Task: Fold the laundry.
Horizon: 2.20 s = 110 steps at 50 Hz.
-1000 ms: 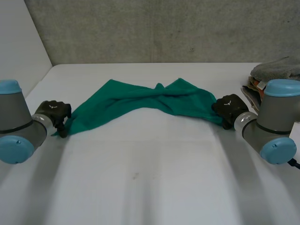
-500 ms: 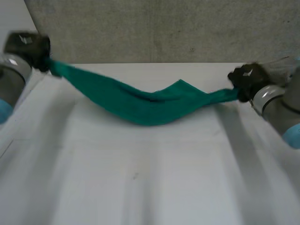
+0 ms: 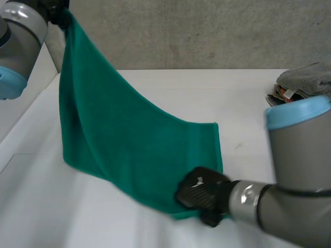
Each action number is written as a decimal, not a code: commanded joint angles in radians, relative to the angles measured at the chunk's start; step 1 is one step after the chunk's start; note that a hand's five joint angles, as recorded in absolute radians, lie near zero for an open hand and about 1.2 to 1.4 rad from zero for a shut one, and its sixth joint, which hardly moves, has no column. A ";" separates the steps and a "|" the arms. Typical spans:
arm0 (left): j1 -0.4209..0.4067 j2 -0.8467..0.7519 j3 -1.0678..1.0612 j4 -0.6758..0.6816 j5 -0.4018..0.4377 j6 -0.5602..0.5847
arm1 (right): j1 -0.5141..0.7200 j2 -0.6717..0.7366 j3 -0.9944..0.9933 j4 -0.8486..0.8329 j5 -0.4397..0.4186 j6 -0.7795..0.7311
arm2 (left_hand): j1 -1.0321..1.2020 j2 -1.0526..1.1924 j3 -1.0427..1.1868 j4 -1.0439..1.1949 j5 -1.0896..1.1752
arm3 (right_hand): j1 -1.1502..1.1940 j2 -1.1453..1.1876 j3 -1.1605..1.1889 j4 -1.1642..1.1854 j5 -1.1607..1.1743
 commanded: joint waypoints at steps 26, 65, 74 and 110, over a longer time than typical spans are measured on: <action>-0.126 0.408 -0.244 -0.005 0.117 0.004 | -0.210 0.644 -0.964 -0.161 0.085 0.591 | 0.221 0.199 0.204 0.195 0.237 | -0.852 -0.851 -0.856 -0.861 -0.854; 0.152 0.009 0.086 0.207 -0.005 -0.189 | -0.255 0.214 -0.740 -0.874 0.300 0.460 | 0.221 0.199 0.204 0.195 0.237 | 0.370 0.371 0.366 0.361 0.367; 0.158 -0.017 -0.221 0.211 0.007 -0.226 | -0.263 0.227 -0.459 -0.731 0.248 0.360 | 0.221 0.199 0.204 0.195 0.237 | 0.370 0.371 0.366 0.361 0.367; 0.193 0.021 -0.585 0.261 0.105 -0.132 | -0.367 0.496 -0.477 -0.349 0.249 0.481 | 0.221 0.199 0.204 0.195 0.237 | -0.352 -0.352 -0.357 -0.361 -0.355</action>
